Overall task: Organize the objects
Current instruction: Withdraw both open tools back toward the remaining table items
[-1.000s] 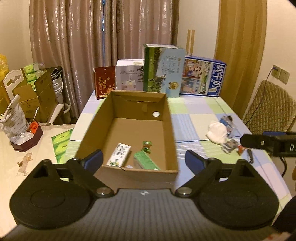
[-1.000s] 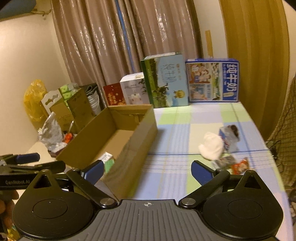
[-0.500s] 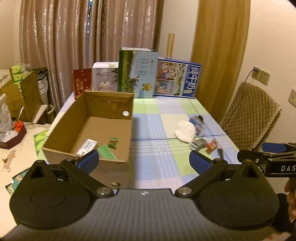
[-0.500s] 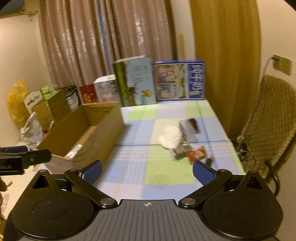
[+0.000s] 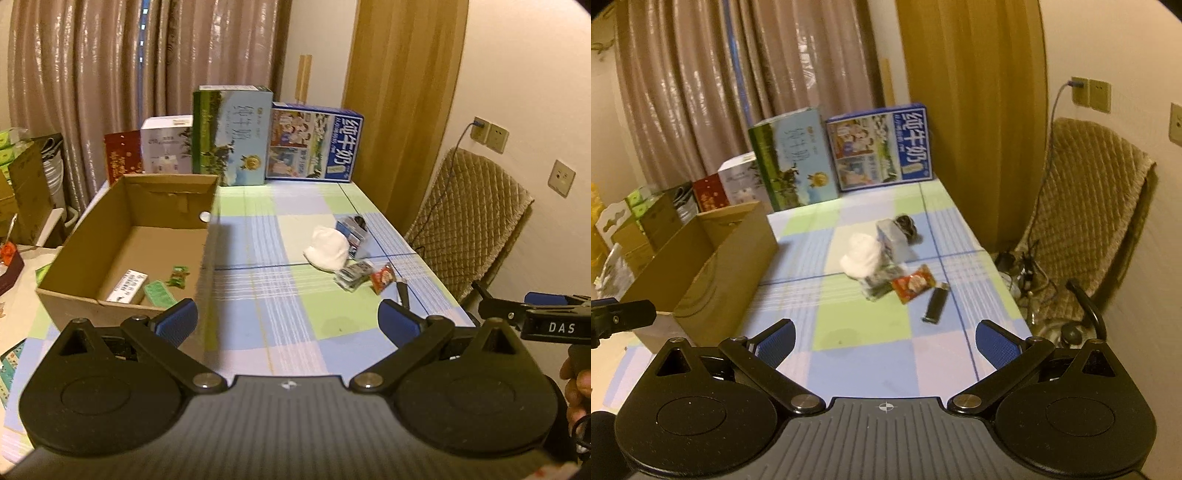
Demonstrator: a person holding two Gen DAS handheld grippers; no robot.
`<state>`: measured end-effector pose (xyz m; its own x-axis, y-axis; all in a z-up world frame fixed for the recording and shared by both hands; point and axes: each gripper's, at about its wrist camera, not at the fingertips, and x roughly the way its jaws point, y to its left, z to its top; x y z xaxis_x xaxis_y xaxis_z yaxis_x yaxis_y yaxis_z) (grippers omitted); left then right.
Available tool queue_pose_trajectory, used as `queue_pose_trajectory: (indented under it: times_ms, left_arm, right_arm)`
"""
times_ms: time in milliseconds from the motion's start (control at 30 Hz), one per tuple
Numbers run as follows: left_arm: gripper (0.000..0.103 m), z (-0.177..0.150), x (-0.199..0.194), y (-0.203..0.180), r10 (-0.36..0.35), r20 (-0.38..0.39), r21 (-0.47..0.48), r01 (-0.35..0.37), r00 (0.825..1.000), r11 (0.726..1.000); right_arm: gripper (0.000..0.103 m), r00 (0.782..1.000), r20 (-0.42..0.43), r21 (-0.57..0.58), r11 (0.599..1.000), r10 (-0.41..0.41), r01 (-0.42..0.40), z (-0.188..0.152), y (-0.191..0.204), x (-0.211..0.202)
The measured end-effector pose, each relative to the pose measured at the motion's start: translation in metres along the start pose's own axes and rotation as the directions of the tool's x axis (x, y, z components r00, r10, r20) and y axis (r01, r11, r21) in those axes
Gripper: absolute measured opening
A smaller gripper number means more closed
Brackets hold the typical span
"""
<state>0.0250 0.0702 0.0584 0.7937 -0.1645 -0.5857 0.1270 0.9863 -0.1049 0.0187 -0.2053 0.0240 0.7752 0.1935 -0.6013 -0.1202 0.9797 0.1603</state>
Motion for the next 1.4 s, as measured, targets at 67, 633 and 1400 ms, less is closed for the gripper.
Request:
queue_pose_trajectory:
  times_ms: [67, 633, 1400]
  left_arm:
    - [0.102, -0.002, 0.006, -0.005, -0.007, -0.010, 0.002, 0.007, 1.000, 1.000]
    - [0.102, -0.011, 0.041, -0.034, -0.048, -0.071, 0.038, 0.051, 0.996, 0.998]
    - [0.102, -0.011, 0.087, -0.046, -0.076, -0.135, 0.066, 0.085, 0.988, 0.994]
  right_arm:
    - [0.101, 1.000, -0.008, 0.005, 1.000, -0.005, 0.005, -0.002, -0.004, 0.001]
    - [0.101, 0.999, -0.032, 0.056, 0.998, -0.018, 0.020, -0.011, -0.026, 0.012]
    - [0.101, 0.992, -0.108, 0.072, 0.995, -0.061, 0.069, -0.017, -0.039, 0.048]
